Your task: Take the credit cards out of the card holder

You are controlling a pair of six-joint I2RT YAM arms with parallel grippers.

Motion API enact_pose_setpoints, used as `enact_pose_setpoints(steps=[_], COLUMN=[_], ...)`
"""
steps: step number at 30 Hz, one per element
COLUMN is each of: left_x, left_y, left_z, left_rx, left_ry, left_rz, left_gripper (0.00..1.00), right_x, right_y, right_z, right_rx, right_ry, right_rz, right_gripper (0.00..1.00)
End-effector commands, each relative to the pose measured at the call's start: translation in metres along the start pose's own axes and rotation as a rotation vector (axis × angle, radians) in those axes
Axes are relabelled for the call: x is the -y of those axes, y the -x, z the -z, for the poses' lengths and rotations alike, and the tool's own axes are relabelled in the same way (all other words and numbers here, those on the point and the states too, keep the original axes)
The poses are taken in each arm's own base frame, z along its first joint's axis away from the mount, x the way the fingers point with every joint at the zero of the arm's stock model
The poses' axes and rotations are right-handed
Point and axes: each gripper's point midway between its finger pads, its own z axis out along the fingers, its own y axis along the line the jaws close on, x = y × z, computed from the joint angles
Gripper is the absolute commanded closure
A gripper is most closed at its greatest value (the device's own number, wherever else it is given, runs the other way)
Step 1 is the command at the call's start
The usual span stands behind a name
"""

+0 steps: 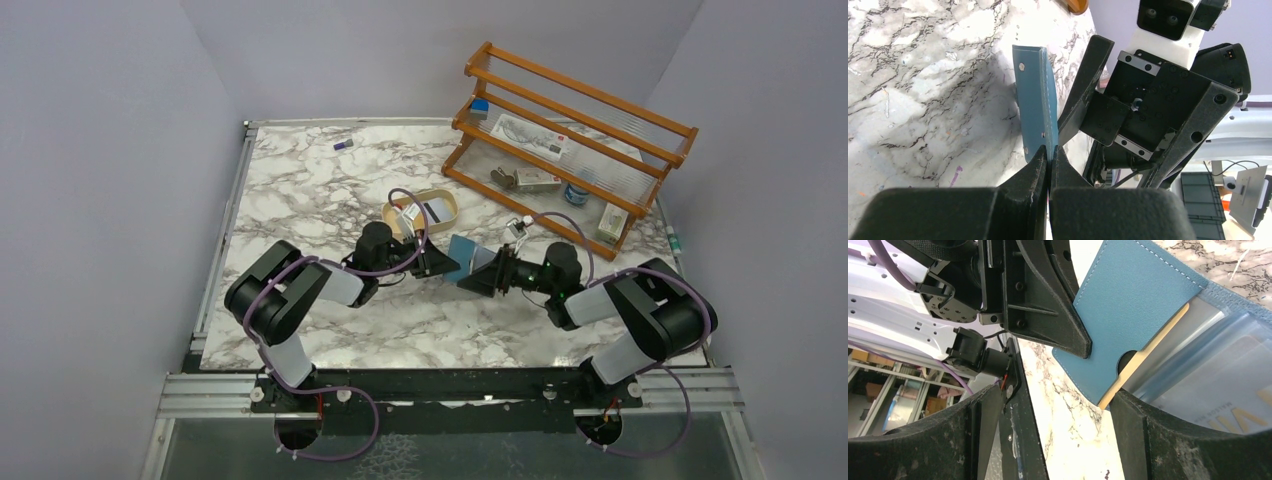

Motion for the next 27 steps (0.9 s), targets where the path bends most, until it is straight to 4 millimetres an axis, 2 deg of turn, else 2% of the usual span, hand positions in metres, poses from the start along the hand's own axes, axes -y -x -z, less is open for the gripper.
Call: enact_pose_setpoints(steps=[1, 4, 8, 16, 27], left_x=[-0.002, -0.009, -0.006, 0.017, 0.017], left_y=[-0.047, -0.052, -0.058, -0.06, -0.06], left_z=[0.0, 0.001, 0.005, 0.015, 0.016], left_rx=[-0.166, -0.167, -0.159, -0.129, -0.128], left_ry=[-0.031, -0.033, -0.096, -0.306, -0.301], left_rz=[0.034, 0.037, 0.066, 0.157, 0.163], left_gripper=[1.0, 1.0, 1.0, 1.0, 1.0], right_x=[-0.054, -0.055, -0.048, -0.034, -0.031], right_y=[0.048, 0.051, 0.051, 0.047, 0.045], right_z=[-0.01, -0.013, -0.018, -0.019, -0.033], right_rx=[0.124, 0.127, 0.116, 0.127, 0.081], right_ry=[0.182, 0.19, 0.176, 0.146, 0.234], right_rz=[0.245, 0.256, 0.262, 0.268, 0.253], right_gripper=[0.18, 0.18, 0.18, 0.13, 0.12])
